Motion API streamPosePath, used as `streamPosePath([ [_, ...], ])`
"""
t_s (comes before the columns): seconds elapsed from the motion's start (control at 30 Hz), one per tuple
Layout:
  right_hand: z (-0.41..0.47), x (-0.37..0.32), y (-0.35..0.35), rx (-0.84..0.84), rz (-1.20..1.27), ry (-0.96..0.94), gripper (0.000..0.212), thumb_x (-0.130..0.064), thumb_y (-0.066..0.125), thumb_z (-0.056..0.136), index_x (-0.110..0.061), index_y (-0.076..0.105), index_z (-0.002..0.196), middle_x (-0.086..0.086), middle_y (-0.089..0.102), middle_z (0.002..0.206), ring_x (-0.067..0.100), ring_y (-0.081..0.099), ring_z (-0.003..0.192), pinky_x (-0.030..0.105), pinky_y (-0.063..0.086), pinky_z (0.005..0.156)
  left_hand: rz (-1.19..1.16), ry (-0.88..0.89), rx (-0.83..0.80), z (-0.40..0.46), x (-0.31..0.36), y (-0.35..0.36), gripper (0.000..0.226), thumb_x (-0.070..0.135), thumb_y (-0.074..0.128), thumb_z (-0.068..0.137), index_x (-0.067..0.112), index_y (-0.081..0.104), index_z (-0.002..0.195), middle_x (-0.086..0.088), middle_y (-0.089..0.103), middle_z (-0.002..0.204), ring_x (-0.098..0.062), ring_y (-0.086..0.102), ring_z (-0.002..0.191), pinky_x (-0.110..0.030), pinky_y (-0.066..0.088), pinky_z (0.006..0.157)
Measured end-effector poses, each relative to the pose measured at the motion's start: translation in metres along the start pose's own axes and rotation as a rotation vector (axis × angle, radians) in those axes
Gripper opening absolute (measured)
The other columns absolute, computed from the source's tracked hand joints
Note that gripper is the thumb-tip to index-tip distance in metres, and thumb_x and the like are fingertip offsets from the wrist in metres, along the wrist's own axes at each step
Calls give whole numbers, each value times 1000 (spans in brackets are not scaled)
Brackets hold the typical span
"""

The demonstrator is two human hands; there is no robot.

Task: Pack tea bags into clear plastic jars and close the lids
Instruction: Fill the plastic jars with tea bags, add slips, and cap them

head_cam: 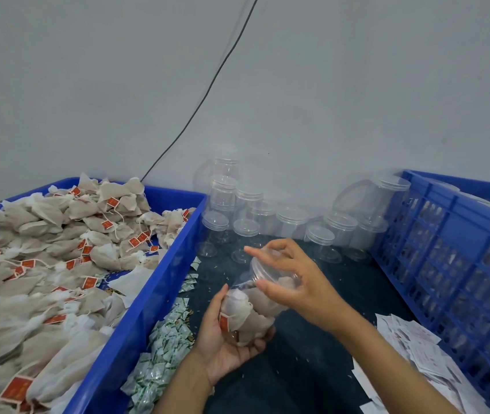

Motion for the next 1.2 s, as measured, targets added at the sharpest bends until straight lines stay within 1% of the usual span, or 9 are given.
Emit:
streamPosePath([
  [0.2, 0, -21, -8, -209, -30, -155, 47, -29, 71, 82, -45, 60, 125, -15, 44, 129, 13, 40, 130, 22, 33, 108, -55, -291, -123, -11, -17, 14, 77, 58, 61, 72, -6, 63, 115, -27, 55, 100, -34, 60, 76, -29, 50, 51],
  [0.3, -4, -16, -3, -278, -130, -71, 64, -43, 63, 85, -59, 32, 139, -20, 29, 135, 4, 26, 136, 31, 29, 111, -68, -157, -89, -1, -11, 3, 72, 54, 64, 71, -3, 67, 113, -29, 59, 102, -35, 60, 78, -35, 51, 61],
  [0.4, -7, -5, -7, -107, -107, 149, 82, -80, 47, 76, -61, 3, 143, -24, 20, 138, 2, 26, 134, 30, 31, 108, -61, 84, 15, 5, 5, -4, 56, 53, 61, 78, 6, 73, 106, -24, 63, 105, -32, 63, 81, -39, 52, 69],
  [0.53, -10, 8, -5, 69, -140, 275, 81, -73, 42, 79, -41, 16, 149, -6, 32, 139, 12, 42, 124, 23, 35, 95, -39, 199, 67, 5, 10, -6, 50, 54, 56, 80, 12, 78, 95, -20, 68, 99, -30, 68, 79, -38, 54, 70],
  [0.7, -7, -2, -8, -89, -157, 83, 64, -54, 55, 87, -49, 25, 144, -17, 36, 125, -4, 42, 114, 5, 35, 92, -78, 66, 34, -2, 1, 6, 59, 55, 58, 78, 2, 73, 101, -27, 62, 98, -36, 61, 73, -34, 53, 57],
  [0.8, -8, -7, -11, -198, -164, -42, 65, -42, 56, 86, -51, 28, 144, -18, 36, 128, 1, 41, 122, 13, 37, 99, -101, -63, -7, -6, -8, 14, 64, 55, 58, 75, 1, 69, 106, -26, 59, 96, -35, 58, 70, -29, 47, 51],
  [0.93, -11, -5, -5, -256, -195, -73, 63, -52, 41, 83, -56, 22, 143, -16, 30, 134, 3, 38, 123, 21, 38, 96, -139, -159, -72, -6, -17, 18, 67, 58, 52, 79, 0, 63, 109, -25, 56, 93, -33, 56, 67, -25, 43, 46],
  [1.1, -11, 5, -6, -120, -239, 0, 62, -56, 35, 82, -59, 18, 141, -17, 31, 131, -2, 44, 110, 14, 36, 85, -69, 71, -30, -3, -7, 16, 61, 56, 55, 80, 2, 73, 101, -25, 63, 95, -33, 61, 72, -30, 48, 52],
  [1.2, -17, 21, -5, 114, -273, 177, 46, -61, 29, 92, -53, 22, 137, -9, 41, 127, 10, 51, 103, 20, 37, 79, 81, 328, 47, -6, 9, 15, 58, 53, 58, 85, 6, 65, 119, -21, 68, 109, -30, 69, 89, -34, 57, 68],
])
Point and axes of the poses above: each hand's wrist, its own z-axis towards the middle knuckle, its own y-axis out of the palm, x = y × z, the point moved 7 cm from there along z, towards the middle knuckle
